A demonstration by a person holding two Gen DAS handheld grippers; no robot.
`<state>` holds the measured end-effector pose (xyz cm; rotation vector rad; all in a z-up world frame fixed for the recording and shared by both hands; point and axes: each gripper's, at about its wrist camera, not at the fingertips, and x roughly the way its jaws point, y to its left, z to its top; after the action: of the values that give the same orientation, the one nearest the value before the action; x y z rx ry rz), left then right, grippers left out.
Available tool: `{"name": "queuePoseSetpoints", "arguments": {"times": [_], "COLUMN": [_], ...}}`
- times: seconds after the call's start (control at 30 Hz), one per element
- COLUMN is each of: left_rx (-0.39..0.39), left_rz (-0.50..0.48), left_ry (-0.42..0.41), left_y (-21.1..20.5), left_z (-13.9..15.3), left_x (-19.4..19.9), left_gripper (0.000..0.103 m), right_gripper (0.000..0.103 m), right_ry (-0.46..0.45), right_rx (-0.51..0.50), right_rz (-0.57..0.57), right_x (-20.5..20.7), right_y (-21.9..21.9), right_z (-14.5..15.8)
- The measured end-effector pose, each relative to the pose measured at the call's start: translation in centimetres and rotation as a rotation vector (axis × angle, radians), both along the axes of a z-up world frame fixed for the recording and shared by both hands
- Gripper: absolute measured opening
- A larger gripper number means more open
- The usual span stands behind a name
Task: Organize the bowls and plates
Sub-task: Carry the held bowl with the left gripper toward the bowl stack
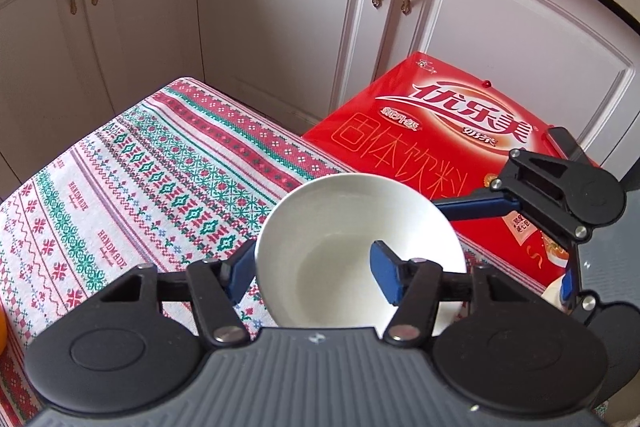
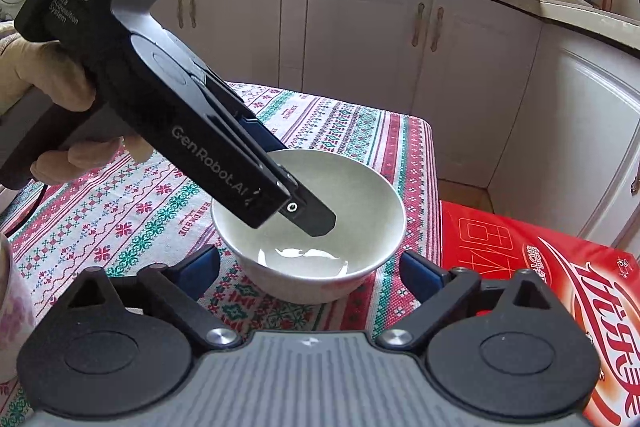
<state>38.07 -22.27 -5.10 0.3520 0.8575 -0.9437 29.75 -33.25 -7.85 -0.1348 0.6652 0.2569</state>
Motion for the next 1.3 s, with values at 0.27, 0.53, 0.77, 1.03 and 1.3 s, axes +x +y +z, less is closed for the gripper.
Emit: {"name": "queuePoseSetpoints", "arguments": {"times": [0.27,0.53,0.77,1.03,1.3], "left_rx": [0.001,-0.003,-0.003,-0.008,-0.009], "left_rz": [-0.012,-0.018,-0.020,-0.015,-0.004], "left_ry": [0.008,0.013,0.029,0.010,-0.032], "left_y": [-0.3,-0.4,-0.1,1.1,2.6], "left_z": [-0.1,-0.2,0.0,1.5,3.6], "left_x": [0.4,0.6,0.2,-2.0,-5.4], "left_gripper": [0.058,0.057,0.057,0.057,0.057], "right_gripper": [0.089,0.089,0.089,0.089,0.089], "right_ry": [0.005,0.004,0.008,-0.007,-0.020], "right_rx": [-0.006,0.010,0.016,0.008,0.018], "right_rz": [0.014,0.018,0.010,0.032,0.057], "right_x": [0.0,0.2,-0.4,-2.4,-5.0], "right_y": [0.0,0.0,0.3,1.2,2.2], "right_z": [0.1,-0.1,0.4,1.9,3.7]}}
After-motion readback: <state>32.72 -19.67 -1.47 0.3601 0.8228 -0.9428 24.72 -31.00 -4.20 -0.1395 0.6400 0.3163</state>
